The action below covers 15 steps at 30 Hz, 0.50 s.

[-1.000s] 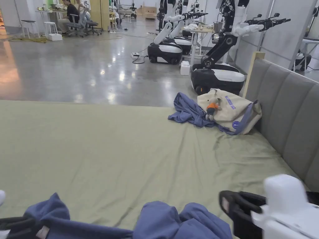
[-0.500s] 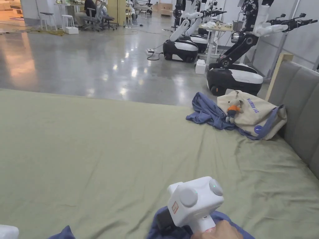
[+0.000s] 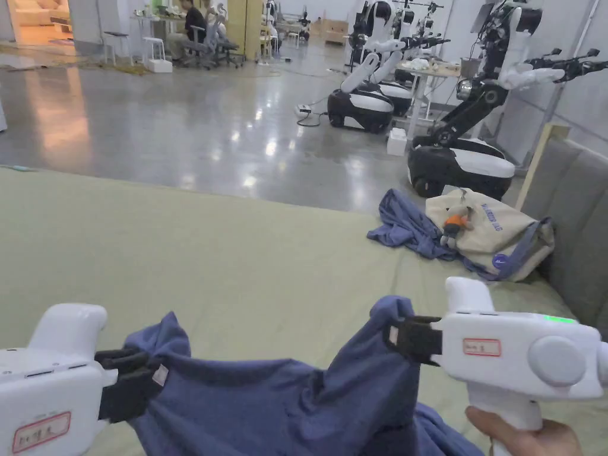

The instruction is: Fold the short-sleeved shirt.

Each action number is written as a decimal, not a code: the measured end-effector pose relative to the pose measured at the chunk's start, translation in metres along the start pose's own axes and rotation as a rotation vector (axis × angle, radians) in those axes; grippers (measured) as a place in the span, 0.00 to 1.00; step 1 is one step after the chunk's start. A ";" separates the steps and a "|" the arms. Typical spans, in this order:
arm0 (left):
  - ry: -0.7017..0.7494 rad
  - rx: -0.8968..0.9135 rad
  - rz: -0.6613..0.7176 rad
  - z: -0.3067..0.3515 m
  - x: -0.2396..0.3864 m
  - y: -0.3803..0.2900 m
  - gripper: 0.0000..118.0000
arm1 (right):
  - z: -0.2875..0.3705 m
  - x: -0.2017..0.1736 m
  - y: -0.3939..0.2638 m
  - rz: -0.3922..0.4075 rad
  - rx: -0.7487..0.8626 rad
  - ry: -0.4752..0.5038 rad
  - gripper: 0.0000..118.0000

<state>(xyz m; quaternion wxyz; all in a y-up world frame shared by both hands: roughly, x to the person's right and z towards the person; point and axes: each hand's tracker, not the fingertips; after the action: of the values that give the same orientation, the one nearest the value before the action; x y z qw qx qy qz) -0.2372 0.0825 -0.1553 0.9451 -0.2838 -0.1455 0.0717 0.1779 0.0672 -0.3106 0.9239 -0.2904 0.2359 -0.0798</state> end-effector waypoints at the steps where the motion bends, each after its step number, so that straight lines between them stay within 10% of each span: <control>1: 0.007 0.025 -0.024 0.011 0.010 0.009 0.07 | 0.030 -0.003 0.010 0.022 0.061 -0.022 0.04; 9: 0.082 0.404 -0.254 0.102 0.078 0.041 0.07 | 0.244 -0.051 0.048 0.109 0.510 -0.109 0.04; 15: 0.058 0.457 -0.275 0.109 0.090 0.081 0.07 | 0.267 -0.069 0.069 0.149 0.521 -0.130 0.04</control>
<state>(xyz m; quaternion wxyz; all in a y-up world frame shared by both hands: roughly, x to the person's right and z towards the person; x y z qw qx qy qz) -0.1908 0.2252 -0.0928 0.9892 -0.0427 -0.1358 -0.0347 0.2473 0.2762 -0.1309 0.9840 -0.0292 0.1683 -0.0506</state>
